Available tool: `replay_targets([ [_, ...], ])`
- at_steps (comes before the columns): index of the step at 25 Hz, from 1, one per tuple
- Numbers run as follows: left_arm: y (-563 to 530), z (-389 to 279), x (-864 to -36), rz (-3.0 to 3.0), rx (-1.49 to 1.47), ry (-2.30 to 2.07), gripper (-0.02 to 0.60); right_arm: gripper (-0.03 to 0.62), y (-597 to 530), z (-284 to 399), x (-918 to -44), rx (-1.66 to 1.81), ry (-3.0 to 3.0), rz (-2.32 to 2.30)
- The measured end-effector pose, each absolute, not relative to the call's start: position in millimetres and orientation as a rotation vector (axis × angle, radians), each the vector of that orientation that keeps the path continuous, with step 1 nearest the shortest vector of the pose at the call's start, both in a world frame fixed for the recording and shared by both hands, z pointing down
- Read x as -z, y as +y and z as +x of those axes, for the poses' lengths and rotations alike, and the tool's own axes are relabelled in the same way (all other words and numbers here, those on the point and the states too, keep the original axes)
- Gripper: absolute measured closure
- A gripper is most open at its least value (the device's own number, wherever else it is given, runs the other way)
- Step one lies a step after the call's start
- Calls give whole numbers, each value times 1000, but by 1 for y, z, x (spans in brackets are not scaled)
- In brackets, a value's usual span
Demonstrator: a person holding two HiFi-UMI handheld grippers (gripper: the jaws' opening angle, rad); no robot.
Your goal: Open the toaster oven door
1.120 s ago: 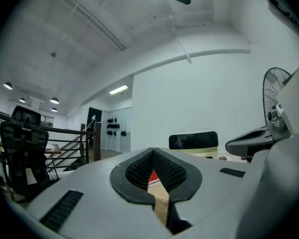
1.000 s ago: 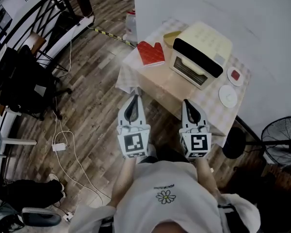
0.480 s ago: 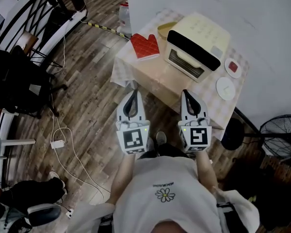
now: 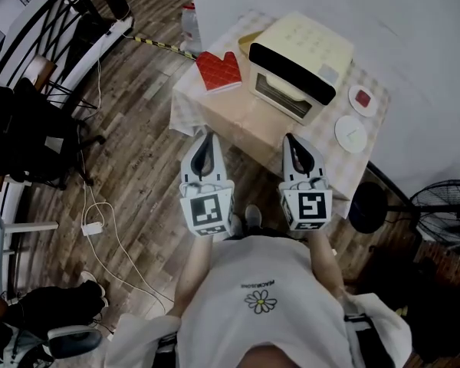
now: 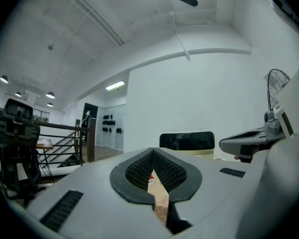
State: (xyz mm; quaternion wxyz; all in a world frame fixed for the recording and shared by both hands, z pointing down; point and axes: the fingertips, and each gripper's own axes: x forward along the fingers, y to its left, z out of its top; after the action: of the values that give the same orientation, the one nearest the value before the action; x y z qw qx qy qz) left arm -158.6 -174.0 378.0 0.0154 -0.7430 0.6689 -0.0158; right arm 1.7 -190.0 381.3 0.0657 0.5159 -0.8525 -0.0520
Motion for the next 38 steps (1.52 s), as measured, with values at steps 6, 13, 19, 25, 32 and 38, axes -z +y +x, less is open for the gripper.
replay_targets([
  [6,-183,-144,-376,-2326,60,2049,565,592,-193,11,-391,125,-2569,1550],
  [13,-189,-134,-375,-2335,70,2024,565,592,-194,28,-399,2,-2589,1596],
  [19,-194,-134,-370,-2335,51,2026,565,592,-210,43,-379,37,-2568,1618],
  [25,-195,-134,-363,-2338,36,2023,565,511,-242,51,-315,199,-2653,1563],
  [32,-197,-135,-360,-2349,59,2013,565,425,-289,39,-255,423,-2637,1373],
  [38,-198,-140,-365,-2355,77,2028,565,376,-324,7,-287,456,-2455,944],
])
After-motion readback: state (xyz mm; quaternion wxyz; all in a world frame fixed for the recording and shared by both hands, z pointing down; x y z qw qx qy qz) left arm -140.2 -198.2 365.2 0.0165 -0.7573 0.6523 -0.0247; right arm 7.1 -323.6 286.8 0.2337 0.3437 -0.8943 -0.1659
